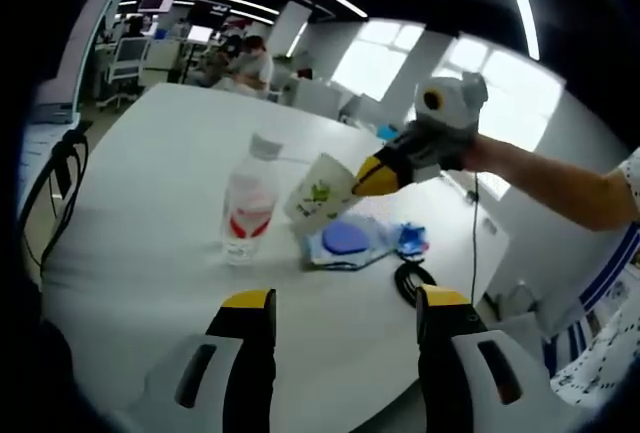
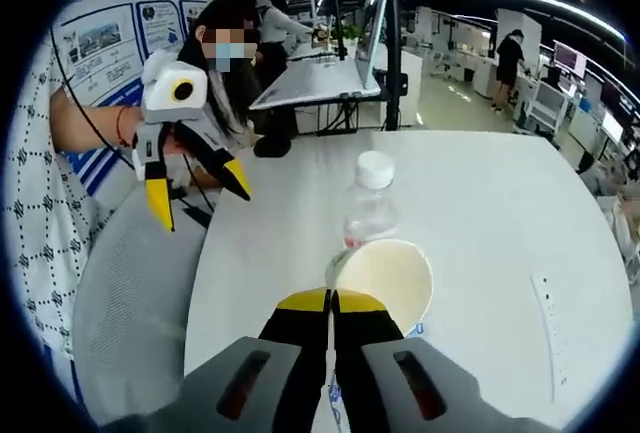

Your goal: Arrange the tabletop items into an orderly group along one side of the table until the central work area is clear of visible clutter.

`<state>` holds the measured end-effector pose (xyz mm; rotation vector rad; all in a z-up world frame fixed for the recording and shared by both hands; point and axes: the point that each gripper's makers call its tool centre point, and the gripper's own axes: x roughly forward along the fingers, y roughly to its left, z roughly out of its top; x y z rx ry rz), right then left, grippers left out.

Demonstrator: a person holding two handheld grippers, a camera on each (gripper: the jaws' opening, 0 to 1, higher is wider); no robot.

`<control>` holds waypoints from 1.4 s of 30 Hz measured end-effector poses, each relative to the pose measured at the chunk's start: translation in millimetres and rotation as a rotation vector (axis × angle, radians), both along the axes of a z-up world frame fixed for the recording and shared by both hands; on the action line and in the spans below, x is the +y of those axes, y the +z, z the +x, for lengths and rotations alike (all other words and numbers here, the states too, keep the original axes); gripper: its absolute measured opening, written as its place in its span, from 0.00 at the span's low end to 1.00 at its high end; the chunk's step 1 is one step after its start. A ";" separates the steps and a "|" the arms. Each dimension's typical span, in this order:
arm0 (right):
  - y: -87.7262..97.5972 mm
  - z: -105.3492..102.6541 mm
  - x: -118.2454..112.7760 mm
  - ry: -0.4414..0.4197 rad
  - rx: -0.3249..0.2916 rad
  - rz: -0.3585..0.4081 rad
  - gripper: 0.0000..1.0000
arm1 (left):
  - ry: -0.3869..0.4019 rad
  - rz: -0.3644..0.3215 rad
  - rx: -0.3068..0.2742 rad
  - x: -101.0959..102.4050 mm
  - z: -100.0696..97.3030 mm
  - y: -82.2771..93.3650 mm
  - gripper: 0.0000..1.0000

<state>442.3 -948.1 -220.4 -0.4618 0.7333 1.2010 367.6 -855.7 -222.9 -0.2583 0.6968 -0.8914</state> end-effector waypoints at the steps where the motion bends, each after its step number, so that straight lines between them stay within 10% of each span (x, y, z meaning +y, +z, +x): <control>1: -0.6 1.2 -0.3 0.005 -0.012 -0.014 0.00 | 0.002 0.000 -0.001 0.5 -0.3 0.2 0.53; 42: -66.3 17.4 5.9 0.393 -0.216 -0.434 0.00 | 0.073 -0.010 0.039 26.3 -1.6 -14.9 0.52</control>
